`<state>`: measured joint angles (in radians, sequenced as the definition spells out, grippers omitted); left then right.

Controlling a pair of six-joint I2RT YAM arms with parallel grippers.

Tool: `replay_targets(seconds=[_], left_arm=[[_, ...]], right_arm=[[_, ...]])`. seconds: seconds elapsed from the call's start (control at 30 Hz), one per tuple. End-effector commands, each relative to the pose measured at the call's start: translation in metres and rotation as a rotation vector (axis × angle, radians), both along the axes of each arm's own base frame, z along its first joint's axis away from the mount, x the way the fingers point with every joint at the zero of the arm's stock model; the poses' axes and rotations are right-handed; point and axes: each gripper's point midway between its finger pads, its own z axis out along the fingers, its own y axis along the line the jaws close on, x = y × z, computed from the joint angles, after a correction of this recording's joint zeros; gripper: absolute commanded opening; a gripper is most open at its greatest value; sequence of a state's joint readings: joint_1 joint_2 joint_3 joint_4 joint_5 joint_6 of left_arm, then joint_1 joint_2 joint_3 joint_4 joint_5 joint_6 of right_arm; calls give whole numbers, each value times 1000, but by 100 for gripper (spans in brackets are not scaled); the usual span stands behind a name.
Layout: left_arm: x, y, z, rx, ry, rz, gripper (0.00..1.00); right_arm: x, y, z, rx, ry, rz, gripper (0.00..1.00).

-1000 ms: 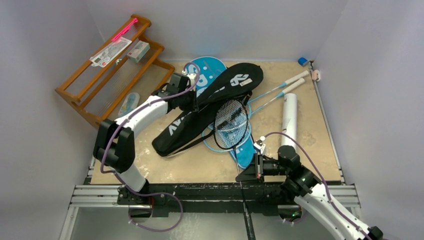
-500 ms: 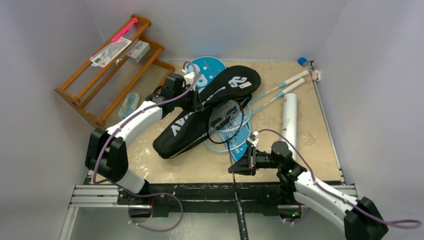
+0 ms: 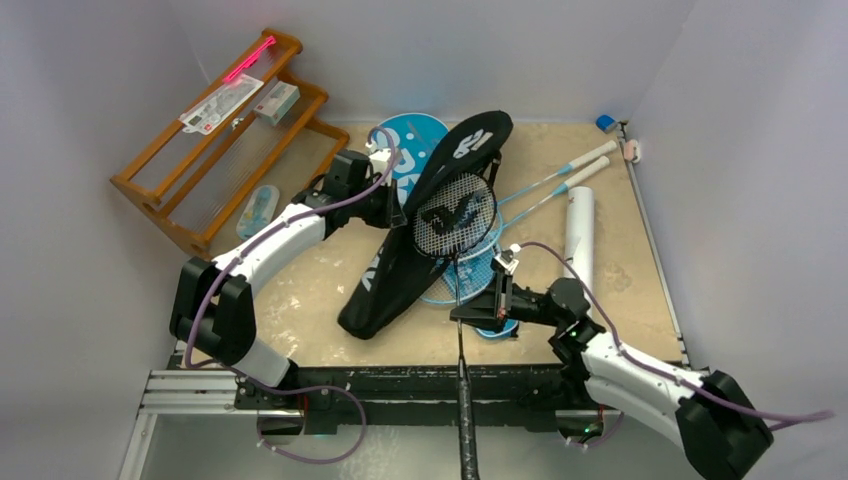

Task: Pack up the badminton gear
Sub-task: Place the racket in the racket bag.

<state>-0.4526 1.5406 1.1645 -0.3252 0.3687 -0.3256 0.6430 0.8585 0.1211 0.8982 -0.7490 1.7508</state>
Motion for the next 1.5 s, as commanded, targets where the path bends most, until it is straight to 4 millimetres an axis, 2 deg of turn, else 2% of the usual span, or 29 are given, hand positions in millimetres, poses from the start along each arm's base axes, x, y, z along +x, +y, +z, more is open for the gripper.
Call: replay_targets(seconds=[0.0, 0.07, 0.17, 0.37, 0.53, 0.73, 0.93, 1.03, 1.1, 1.27, 1.47], left_arm=[[11, -1, 23, -6, -76, 18, 0], [10, -2, 24, -12, -76, 9, 0], [3, -10, 33, -61, -81, -41, 0], [-8, -16, 54, -135, -123, -83, 0], [-15, -22, 54, -162, -114, -126, 0], [-22, -32, 45, -161, -82, -187, 0], [-31, -41, 38, -140, -66, -239, 0], [-36, -45, 37, -132, -63, -261, 0], [-40, -47, 36, -122, -63, -274, 0], [-48, -53, 33, -81, -67, -292, 0], [-51, -52, 37, -63, -77, -291, 0]], right_arm=[[3, -5, 43, 91, -173, -73, 0], [4, -9, 46, 98, -187, -109, 0], [9, -10, 39, 64, -180, -139, 0], [17, 3, 25, 33, -174, -91, 0], [27, 9, 14, 50, -176, -99, 0], [47, 22, 12, 76, -242, -120, 0], [75, 36, 10, 167, -271, -117, 0], [92, 52, -3, 149, -300, -59, 0], [105, 57, -9, 136, -309, -92, 0], [134, 52, -12, 119, -314, -145, 0], [180, 34, -22, 96, -330, -185, 0]])
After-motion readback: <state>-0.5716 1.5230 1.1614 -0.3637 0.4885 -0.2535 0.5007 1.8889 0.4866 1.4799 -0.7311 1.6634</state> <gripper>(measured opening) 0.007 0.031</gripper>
